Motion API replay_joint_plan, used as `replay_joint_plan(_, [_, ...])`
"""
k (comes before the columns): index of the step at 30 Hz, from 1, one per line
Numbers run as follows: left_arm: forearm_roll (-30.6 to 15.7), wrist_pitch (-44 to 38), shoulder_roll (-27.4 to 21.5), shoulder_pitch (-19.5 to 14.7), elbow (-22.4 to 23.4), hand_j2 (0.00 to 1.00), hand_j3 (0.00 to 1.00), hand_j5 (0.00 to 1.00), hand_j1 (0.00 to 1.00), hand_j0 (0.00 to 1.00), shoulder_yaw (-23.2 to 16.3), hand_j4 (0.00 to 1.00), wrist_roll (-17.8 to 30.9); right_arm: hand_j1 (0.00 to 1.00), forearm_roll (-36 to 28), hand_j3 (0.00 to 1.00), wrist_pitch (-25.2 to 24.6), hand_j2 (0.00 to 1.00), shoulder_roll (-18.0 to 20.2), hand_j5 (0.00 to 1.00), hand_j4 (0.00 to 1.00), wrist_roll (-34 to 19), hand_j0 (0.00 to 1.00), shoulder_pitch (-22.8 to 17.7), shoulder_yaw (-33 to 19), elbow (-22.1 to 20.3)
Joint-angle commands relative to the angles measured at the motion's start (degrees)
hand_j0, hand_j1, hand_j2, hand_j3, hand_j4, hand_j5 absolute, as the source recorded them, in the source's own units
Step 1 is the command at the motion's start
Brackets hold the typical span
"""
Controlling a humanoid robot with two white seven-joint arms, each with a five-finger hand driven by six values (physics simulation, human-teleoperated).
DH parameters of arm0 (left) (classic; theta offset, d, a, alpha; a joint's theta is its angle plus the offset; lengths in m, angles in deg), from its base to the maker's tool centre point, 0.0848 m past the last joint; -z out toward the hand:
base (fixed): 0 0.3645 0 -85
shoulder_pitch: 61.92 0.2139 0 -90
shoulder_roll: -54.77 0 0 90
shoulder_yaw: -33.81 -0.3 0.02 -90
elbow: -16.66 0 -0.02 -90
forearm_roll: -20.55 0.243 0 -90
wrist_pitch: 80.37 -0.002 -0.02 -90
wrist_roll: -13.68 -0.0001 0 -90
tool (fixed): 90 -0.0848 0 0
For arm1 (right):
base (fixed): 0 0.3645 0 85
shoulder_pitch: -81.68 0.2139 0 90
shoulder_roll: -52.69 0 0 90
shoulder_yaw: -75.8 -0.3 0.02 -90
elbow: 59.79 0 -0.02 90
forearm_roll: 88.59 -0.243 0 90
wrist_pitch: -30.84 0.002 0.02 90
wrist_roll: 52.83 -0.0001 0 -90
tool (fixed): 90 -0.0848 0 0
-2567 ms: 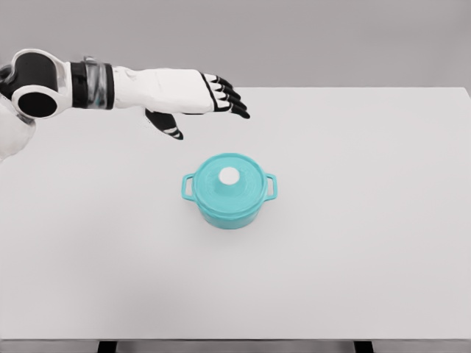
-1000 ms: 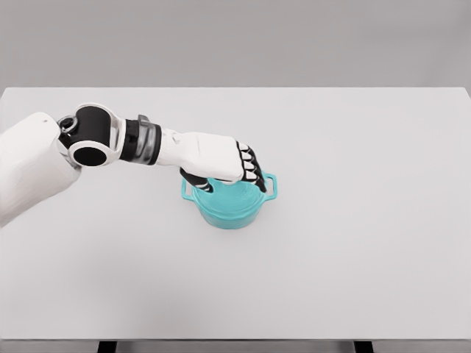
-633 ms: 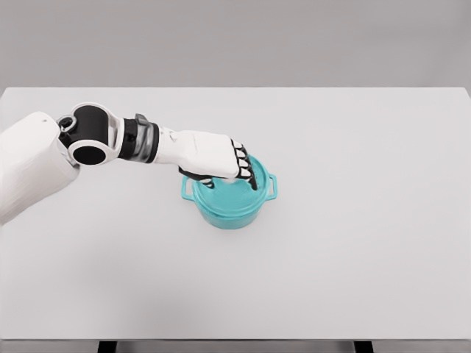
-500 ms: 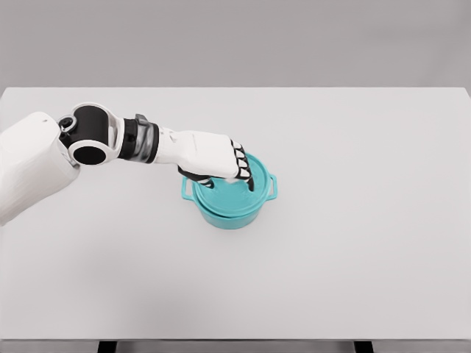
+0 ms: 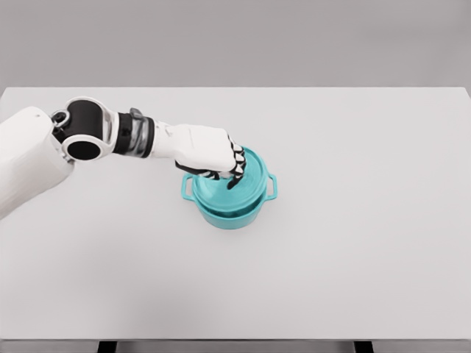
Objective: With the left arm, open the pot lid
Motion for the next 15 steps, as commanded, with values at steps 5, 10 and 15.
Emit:
replay_joint_plan(5, [-3.04,-0.11,-8.47,-2.37,-0.49,0.33,0.33,0.33,0.33,0.33,1.88,0.33,0.00,1.00,0.00,1.00,0.01,1.00,0.01,1.00,1.00,-0.02,1.00,0.00,0.00,0.00])
replay_joint_plan(10, [-2.86,-0.11,-15.24,-2.55,-0.41,0.34,0.34,0.34,0.34,0.34,2.85,0.34,0.00,1.00,0.00,1.00,0.01,1.00,0.01,1.00,1.00,-0.02,1.00,0.00,0.00,0.00])
replay_joint_plan(15, [-2.42,-0.11,-15.50,-2.46,0.30,0.49,0.49,0.49,0.49,0.49,2.68,0.49,0.00,1.00,0.00,1.00,0.01,1.00,0.01,1.00,1.00,-0.02,1.00,0.00,0.00,0.00])
